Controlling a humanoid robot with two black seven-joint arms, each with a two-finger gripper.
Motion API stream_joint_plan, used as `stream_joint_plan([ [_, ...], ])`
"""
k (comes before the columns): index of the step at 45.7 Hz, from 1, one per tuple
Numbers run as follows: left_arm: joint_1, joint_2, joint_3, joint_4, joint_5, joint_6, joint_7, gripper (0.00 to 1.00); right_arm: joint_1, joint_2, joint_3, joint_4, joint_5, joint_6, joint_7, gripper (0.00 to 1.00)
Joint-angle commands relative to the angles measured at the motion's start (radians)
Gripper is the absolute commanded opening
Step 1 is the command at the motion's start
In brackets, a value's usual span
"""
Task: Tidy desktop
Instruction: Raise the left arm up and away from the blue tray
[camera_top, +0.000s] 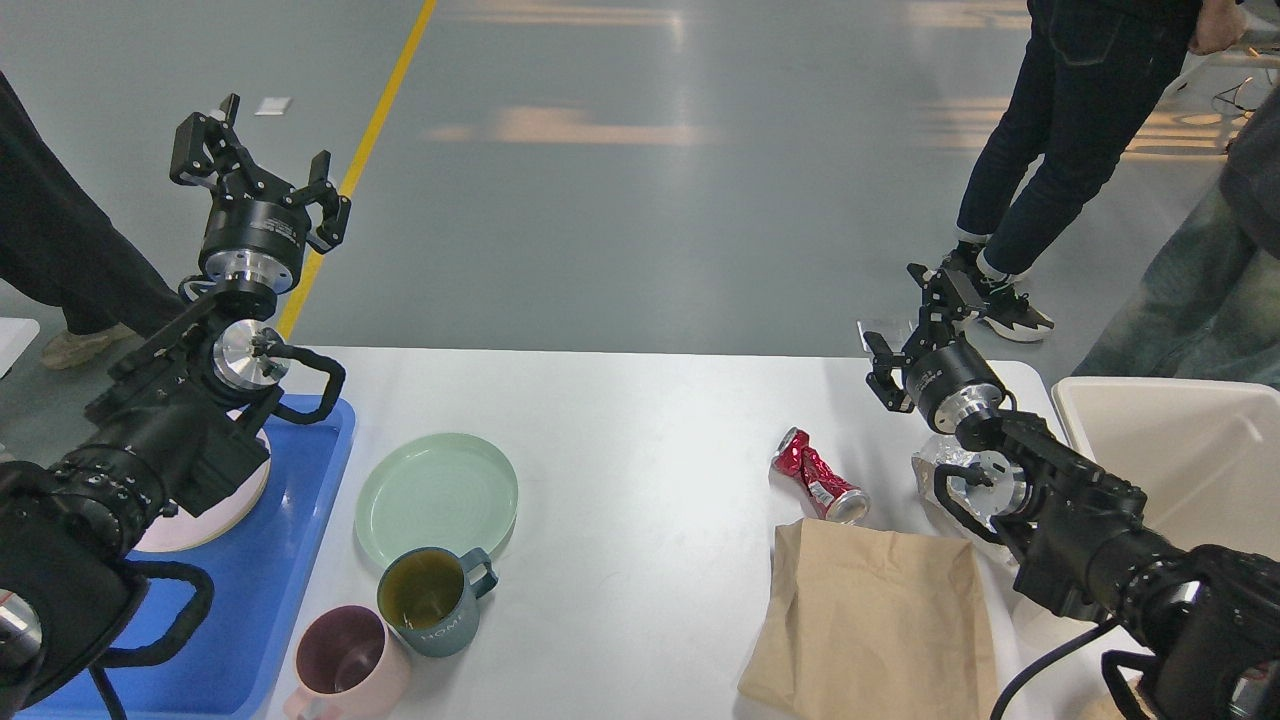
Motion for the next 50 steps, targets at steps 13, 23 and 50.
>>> stream_joint_plan([
  [13, -0.080, 0.168, 0.351, -0.002, 0.006, -0.013, 0.008, 0.96, 0.000, 0.000, 0.000, -0.001, 0.000, 0.000, 0.000, 1.00],
  [23, -0.171, 0.208, 0.698, -0.004, 0.006, -0.013, 0.083, 0.96, 0.000, 0.000, 0.000, 0.001, 0.000, 0.000, 0.000, 1.00],
  [50, -0.355, 0.363, 1.011, -0.040, 0.013, -0.262, 0.091, 0.96, 0.000, 0.000, 0.000, -0.001, 0.000, 0.000, 0.000, 1.00],
])
